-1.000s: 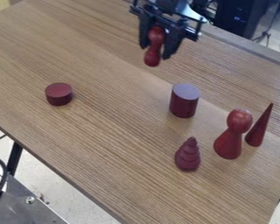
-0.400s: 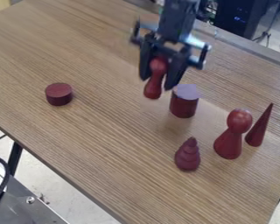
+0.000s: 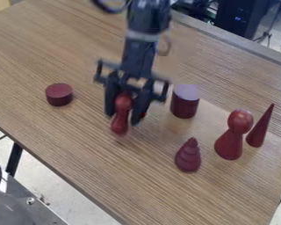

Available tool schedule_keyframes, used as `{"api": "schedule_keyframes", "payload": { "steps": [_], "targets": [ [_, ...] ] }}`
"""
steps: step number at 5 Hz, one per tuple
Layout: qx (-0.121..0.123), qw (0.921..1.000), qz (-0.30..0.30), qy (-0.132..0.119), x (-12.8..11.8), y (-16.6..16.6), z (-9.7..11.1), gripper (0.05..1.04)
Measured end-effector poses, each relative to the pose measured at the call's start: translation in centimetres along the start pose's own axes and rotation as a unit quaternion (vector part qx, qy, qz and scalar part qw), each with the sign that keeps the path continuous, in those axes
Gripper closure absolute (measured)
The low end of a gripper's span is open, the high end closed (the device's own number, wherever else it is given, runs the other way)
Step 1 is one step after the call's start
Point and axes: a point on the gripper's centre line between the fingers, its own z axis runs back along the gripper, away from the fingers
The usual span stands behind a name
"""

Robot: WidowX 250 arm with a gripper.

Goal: Move the red cone with ball to center of the table

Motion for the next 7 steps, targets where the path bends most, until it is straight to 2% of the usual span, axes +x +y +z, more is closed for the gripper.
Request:
{"api": "schedule_keyframes", "payload": {
  "steps": [1,2,4,5,7],
  "targets": [
    [-0.022,0.9987,-0.027,-0.037,1.2,-0.7,-0.3,0.568],
    [-0.013,0.9970,-0.048,-0.059,2.1,-1.5,0.2,0.568],
    [0.004,0.9931,-0.087,-0.079,2.5,-3.6,1.3,0.568],
    [0.008,0.9925,-0.091,-0.080,2.6,-3.8,1.4,0.568],
    [0.005,0.9921,-0.092,-0.085,2.7,-3.9,1.5,0.568]
  ]
}}
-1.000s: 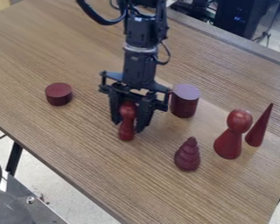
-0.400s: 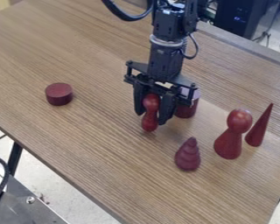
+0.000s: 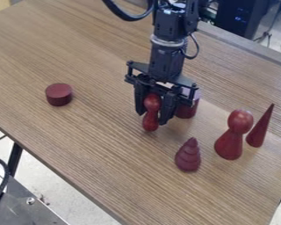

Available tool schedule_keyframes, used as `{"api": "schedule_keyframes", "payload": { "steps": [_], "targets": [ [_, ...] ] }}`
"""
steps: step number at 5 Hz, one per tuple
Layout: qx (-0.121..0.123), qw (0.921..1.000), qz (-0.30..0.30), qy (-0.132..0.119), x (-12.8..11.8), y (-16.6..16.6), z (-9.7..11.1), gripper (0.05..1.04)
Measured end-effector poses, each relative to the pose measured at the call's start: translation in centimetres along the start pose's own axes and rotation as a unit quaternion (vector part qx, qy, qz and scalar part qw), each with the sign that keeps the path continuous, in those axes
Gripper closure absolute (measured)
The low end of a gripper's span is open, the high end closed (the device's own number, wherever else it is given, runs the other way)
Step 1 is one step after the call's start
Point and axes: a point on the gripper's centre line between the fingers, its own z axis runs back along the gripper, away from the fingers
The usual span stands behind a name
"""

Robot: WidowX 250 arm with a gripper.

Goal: Move the red cone with ball to center of the table

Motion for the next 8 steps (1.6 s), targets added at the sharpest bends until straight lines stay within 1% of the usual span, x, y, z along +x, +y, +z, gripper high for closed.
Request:
{"api": "schedule_keyframes", "payload": {
  "steps": [1,2,3,4,5,6,7,8],
  "targets": [
    [-0.002,1.0000,-0.003,0.005,0.2,-0.1,-0.3,0.519],
    [0.000,0.9999,-0.002,0.012,0.4,0.0,-0.4,0.216],
    [0.000,0.9999,-0.002,0.011,0.5,0.0,-0.3,0.080],
    [0.000,0.9998,0.005,0.017,0.4,0.2,-0.3,0.084],
    [-0.003,0.9974,0.072,0.007,-0.3,1.1,2.7,0.084],
    [-0.007,0.9907,0.136,-0.005,-0.5,3.6,5.2,0.084],
    [-0.006,0.9888,0.148,-0.019,0.0,5.1,6.2,0.084],
    [0.006,0.9909,0.132,-0.023,0.8,6.4,6.2,0.084]
  ]
}}
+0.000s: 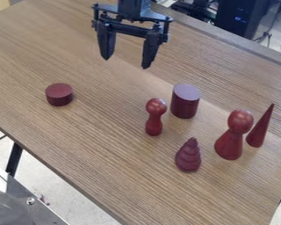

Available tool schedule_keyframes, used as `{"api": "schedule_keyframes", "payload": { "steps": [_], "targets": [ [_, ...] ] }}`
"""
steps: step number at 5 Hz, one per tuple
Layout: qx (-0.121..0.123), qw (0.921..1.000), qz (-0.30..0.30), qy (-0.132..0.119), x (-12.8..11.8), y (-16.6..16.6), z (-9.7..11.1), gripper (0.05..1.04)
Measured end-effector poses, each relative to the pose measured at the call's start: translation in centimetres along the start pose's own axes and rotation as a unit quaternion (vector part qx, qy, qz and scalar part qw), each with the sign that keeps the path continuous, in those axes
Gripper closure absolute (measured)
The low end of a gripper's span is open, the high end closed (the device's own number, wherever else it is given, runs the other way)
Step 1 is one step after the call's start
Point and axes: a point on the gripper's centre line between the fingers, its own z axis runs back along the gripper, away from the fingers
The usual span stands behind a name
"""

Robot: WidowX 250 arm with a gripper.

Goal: Move the red cone with ball to center of the table

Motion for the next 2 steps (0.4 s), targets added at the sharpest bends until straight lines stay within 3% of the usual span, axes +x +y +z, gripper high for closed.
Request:
{"api": "schedule_keyframes", "payload": {
  "steps": [2],
  "targets": [
    [-0.011,0.9959,-0.085,-0.030,1.54,1.64,-2.67,0.084]
  ]
}}
